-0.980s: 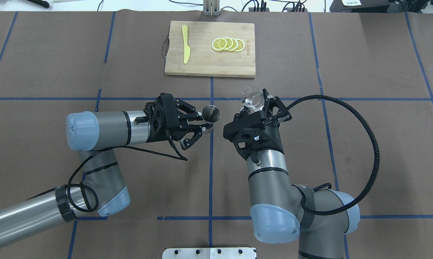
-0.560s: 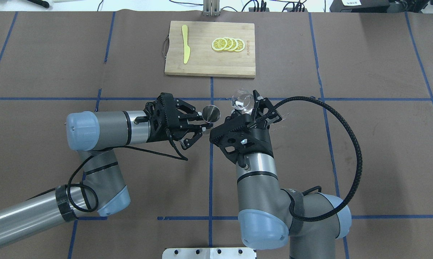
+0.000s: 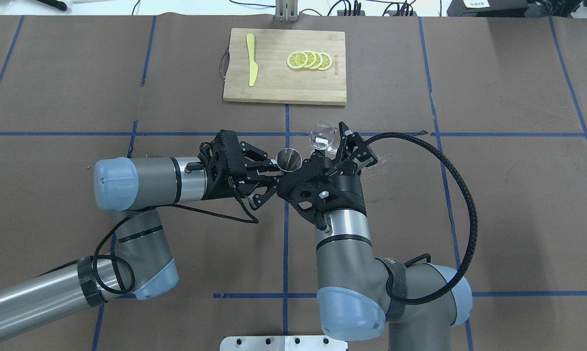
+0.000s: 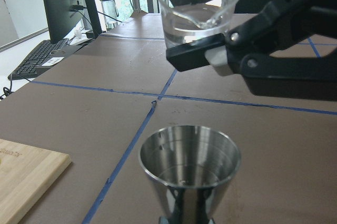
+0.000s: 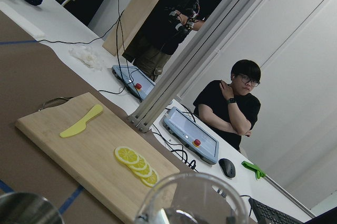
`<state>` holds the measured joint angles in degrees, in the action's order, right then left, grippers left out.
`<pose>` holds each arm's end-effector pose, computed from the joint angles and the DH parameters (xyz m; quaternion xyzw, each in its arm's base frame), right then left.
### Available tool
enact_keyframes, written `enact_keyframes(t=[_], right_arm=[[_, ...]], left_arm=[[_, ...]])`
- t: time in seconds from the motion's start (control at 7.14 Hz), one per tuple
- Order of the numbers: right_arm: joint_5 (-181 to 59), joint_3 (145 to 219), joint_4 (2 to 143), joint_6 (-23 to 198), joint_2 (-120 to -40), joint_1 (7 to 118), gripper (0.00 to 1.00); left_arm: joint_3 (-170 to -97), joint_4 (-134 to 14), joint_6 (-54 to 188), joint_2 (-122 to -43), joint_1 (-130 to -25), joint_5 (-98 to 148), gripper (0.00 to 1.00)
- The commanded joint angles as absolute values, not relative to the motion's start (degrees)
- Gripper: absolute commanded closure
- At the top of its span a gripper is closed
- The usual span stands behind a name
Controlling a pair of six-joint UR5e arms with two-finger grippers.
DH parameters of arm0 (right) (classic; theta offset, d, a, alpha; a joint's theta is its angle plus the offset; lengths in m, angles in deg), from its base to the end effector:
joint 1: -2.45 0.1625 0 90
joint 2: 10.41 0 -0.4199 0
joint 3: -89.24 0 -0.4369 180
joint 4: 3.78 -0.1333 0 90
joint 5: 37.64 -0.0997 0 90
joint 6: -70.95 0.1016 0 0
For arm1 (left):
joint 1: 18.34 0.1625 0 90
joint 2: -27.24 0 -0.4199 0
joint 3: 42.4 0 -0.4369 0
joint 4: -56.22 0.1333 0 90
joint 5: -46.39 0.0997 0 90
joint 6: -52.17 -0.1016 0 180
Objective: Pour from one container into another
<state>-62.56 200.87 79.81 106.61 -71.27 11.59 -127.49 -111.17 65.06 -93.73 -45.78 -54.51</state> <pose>-0.5277 -0.3132 0.1302 0.6139 -0.0946 -0.0468 0.7823 0.5531 -0.4157 0.2104 0.5821 0.5247 0.3267 0.5283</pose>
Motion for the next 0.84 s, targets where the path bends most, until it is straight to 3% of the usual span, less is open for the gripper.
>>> enact_keyframes(t=[0.0,0.7], right_arm=[[-62.6,200.9,80.0,104.4,-71.1,11.6,1.00],[-62.6,200.6,82.2,102.9,-68.9,11.5,1.00]], left_arm=[[-127.7,-111.1,65.2,-93.7,-45.3,-54.5,1.00],[-127.8,-111.3,65.2,-93.7,-45.3,-54.5,1.00]])
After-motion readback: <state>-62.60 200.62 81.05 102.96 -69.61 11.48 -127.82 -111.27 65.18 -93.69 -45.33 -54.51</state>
